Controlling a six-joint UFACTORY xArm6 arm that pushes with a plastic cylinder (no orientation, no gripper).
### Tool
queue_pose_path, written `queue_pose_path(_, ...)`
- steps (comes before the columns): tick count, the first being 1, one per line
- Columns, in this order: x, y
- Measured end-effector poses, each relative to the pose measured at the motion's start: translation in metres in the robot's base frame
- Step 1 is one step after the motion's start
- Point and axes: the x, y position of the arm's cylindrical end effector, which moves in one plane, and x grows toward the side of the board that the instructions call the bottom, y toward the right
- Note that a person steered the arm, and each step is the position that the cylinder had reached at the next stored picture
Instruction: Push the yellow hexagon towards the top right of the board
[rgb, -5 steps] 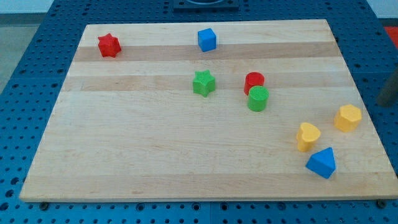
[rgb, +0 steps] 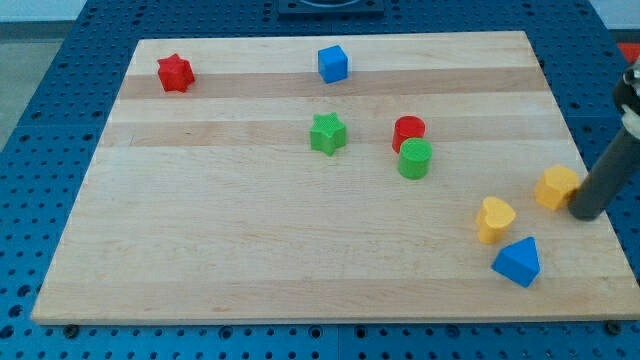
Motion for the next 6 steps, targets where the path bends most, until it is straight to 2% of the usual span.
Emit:
queue_pose_path(2, -0.055, -0.005)
queue_pose_path(3, -0.044, -0.004)
queue_pose_path(4, -0.007, 0.014)
queue_pose_path(6, 0.007, -0.025)
